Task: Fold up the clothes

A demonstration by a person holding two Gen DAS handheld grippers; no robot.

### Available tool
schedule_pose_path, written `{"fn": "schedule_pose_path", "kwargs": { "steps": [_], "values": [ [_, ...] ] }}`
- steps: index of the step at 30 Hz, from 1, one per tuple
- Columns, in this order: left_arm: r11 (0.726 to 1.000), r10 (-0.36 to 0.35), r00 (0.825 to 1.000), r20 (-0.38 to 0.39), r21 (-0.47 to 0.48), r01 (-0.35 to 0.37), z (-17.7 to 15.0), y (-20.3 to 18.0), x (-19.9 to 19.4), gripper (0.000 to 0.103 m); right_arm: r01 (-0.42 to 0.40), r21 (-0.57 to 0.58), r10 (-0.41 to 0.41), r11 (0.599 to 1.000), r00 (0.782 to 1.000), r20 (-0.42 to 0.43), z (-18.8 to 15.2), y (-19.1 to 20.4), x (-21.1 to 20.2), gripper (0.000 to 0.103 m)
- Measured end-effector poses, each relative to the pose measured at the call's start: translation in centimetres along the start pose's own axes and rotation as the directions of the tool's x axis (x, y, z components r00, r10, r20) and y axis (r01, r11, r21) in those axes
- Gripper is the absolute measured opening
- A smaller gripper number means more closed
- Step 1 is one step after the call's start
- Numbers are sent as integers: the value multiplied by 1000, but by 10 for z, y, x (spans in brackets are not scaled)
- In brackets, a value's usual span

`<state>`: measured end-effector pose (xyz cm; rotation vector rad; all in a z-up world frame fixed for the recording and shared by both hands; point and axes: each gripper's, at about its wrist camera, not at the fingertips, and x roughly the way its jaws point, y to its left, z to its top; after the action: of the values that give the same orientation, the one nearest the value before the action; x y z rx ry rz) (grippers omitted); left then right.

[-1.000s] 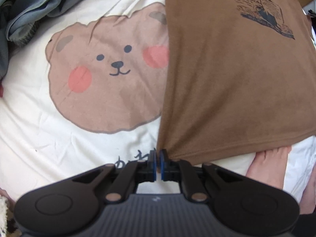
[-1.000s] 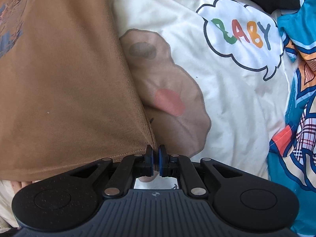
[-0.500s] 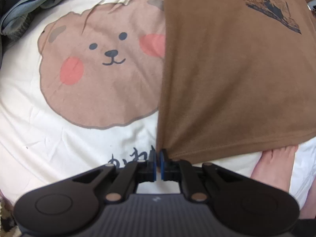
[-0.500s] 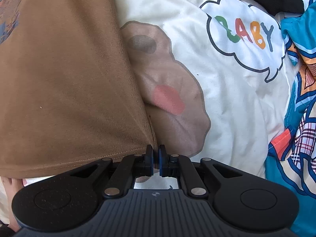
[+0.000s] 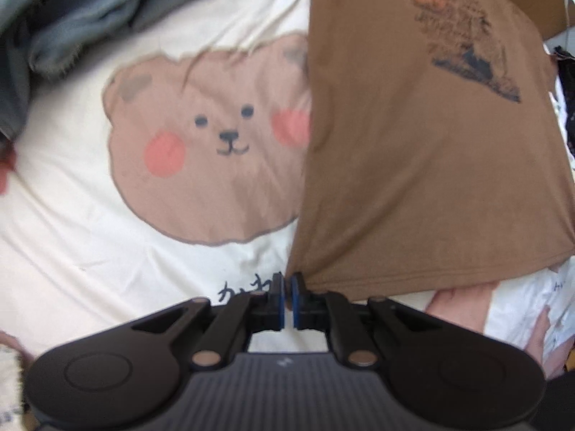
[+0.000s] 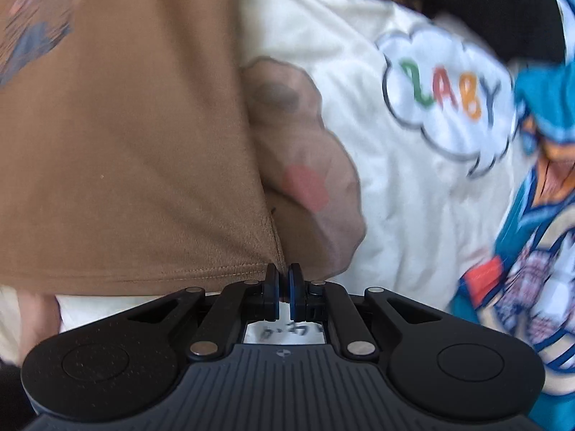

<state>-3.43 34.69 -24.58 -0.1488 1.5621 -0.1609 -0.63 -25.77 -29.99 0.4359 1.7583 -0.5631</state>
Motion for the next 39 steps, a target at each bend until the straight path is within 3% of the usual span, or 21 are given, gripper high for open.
{"fn": "schedule_pose_path", "kwargs": {
  "steps": [5,13,16,19,21,25,29,33,39],
  "values": [
    [998,15,1000,0,54,-15,2,-33,-27,4,-1,-72,1,997,1000,-11,6,4,-19,3],
    [995,77,995,-65,68,-72,-10,-47,34,4,1,-58,-4,998,999,-54,6,4,6,3],
    [984,173,979,-105,73,-166,-15,-40,66,0,32,-57,-36,998,998,-55,9,4,24,3],
    [987,153,979,-138,-21,-157,-20,-22,84,0,18,-38,-20,999,998,-52,12,4,33,4],
    [987,145,982,-120,-46,-151,-21,-18,81,0,16,-18,-17,1000,998,-57,13,2,35,5],
    [992,111,993,-49,-59,-114,-19,-17,67,10,-26,-4,26,1000,996,-89,10,-1,36,37],
    [997,35,999,21,-66,-34,-15,-21,54,12,-34,27,36,999,998,-56,5,-10,28,40],
    [996,-37,999,37,-78,40,-15,-25,54,25,-21,47,20,999,1000,20,0,-18,15,41],
    [998,-25,1000,-3,-53,25,-21,-35,77,25,-10,84,-3,996,989,147,3,-24,-6,41]
  ]
}}
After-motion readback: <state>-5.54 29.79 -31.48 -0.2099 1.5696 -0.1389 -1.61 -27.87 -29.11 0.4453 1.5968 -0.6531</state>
